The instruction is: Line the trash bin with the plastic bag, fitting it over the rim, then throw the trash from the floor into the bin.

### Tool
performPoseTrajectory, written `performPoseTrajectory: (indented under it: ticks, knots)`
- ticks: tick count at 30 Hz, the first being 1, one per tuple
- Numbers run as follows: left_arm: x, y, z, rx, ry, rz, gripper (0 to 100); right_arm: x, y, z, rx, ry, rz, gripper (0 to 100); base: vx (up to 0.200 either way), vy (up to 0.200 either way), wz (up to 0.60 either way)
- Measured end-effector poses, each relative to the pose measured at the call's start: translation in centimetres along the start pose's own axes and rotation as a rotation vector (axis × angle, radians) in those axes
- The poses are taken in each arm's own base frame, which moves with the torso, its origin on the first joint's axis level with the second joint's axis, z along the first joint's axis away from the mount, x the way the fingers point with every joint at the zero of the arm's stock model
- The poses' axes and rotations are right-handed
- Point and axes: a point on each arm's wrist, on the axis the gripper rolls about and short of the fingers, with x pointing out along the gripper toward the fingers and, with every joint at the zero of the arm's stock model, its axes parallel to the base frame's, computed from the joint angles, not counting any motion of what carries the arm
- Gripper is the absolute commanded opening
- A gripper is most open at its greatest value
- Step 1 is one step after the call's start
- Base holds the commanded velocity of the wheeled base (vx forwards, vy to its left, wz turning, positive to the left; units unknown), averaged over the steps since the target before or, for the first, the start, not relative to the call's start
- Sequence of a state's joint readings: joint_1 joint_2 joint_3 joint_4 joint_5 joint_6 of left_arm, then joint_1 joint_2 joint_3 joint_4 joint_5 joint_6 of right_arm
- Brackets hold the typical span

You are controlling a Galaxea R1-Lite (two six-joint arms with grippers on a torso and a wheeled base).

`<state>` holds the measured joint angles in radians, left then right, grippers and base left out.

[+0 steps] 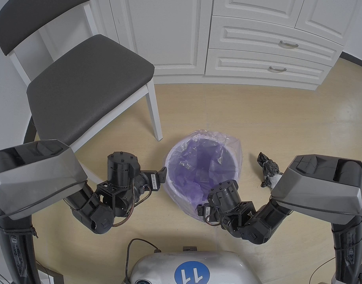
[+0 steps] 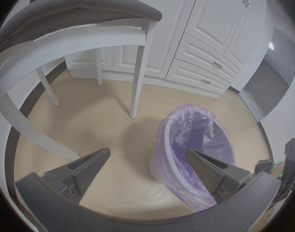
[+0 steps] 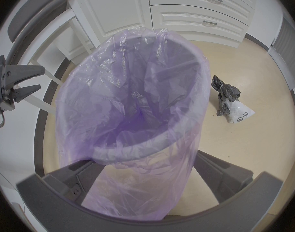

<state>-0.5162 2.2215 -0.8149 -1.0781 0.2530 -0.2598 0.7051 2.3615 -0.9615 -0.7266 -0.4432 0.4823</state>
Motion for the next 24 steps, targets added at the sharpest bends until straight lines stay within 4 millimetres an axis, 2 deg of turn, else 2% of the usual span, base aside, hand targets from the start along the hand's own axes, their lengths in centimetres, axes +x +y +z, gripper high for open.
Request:
performPoseTrajectory:
  ticks: [4,11,19,24]
  knots:
    - [1.0,0.0,-0.3,0.0,0.002,0.004,100,-0.9,-0.2,0.1,-0.023,0.004,0.003,100,0.0,0.0,0.0]
    - [2.4,0.4,-0.8,-0.004,0.001,0.017,100,-4.0,-1.5,0.0,-0.159,0.038,0.015,100,0.0,0.0,0.0]
    - [2.5,0.6,-1.2,-0.006,0.007,0.026,100,-6.8,-2.5,0.7,-0.215,0.032,0.047,100,0.0,0.0,0.0]
    - [2.0,0.7,-1.2,-0.009,-0.001,0.023,100,-7.2,-4.0,2.4,-0.202,-0.002,0.016,100,0.0,0.0,0.0]
